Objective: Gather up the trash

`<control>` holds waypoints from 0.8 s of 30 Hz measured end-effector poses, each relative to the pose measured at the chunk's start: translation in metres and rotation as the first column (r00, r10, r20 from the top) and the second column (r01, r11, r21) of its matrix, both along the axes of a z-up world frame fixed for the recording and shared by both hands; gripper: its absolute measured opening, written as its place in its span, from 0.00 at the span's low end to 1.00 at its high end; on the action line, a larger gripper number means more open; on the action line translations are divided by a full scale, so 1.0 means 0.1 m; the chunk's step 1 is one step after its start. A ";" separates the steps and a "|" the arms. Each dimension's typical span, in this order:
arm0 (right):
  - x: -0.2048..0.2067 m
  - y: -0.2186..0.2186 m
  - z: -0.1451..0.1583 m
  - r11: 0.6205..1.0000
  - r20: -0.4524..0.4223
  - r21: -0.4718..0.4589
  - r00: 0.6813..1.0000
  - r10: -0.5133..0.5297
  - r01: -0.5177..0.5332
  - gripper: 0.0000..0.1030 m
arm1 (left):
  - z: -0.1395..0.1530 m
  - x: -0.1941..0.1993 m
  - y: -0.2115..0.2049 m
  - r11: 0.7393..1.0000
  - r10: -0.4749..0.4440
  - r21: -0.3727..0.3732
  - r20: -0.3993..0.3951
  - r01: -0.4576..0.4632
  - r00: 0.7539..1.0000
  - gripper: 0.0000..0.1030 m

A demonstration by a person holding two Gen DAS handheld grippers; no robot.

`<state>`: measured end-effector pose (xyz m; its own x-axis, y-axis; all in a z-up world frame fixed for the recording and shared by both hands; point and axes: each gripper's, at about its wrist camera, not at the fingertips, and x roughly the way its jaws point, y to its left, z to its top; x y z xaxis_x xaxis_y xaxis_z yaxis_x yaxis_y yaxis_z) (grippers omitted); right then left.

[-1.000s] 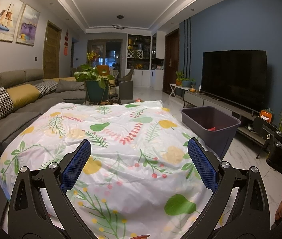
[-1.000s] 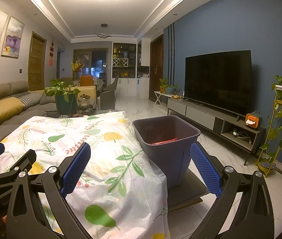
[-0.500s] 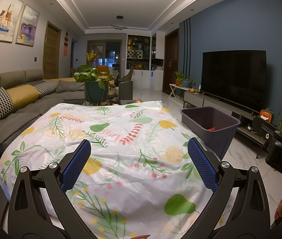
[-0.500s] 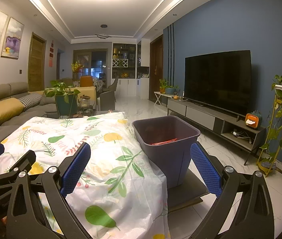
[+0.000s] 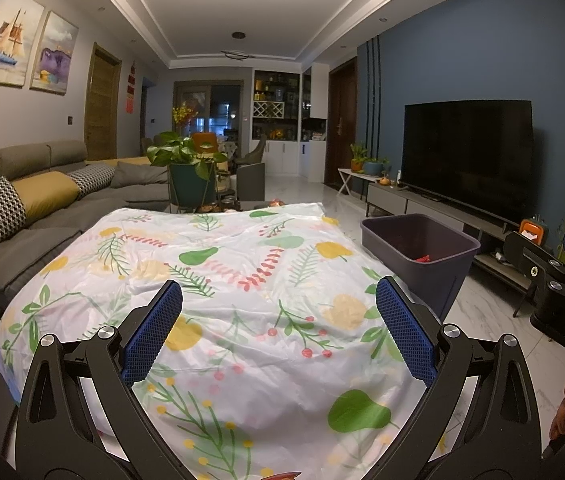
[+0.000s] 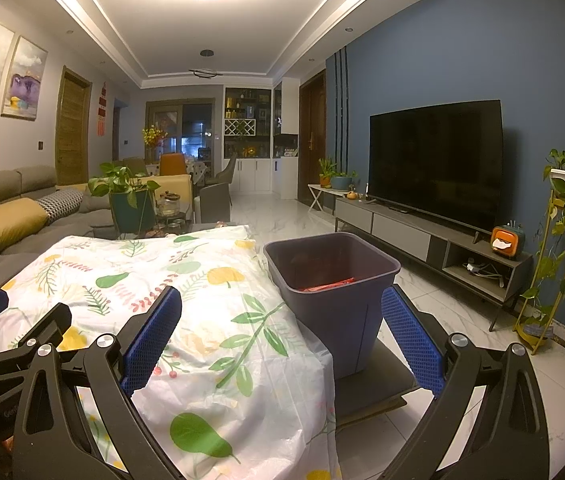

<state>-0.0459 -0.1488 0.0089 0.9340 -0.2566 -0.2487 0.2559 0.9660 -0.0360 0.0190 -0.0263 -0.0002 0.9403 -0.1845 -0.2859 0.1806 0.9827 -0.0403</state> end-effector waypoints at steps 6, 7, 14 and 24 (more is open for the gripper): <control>0.00 -0.01 -0.01 1.000 -0.001 0.002 1.000 0.001 -0.001 0.93 | 0.00 0.00 0.00 1.000 0.000 0.001 0.000 0.000 1.000 0.93; 0.00 0.00 0.00 1.000 0.000 0.001 1.000 0.000 0.000 0.93 | 0.00 0.00 0.00 1.000 0.001 0.001 0.001 -0.001 1.000 0.93; -0.01 -0.01 -0.01 1.000 0.001 0.002 1.000 0.001 -0.001 0.93 | 0.00 0.00 0.00 1.000 0.001 0.001 0.001 -0.001 1.000 0.93; 0.00 -0.01 -0.01 1.000 0.004 0.000 1.000 -0.001 0.001 0.93 | 0.02 -0.02 -0.12 0.999 -0.033 0.042 -0.010 0.033 0.999 0.65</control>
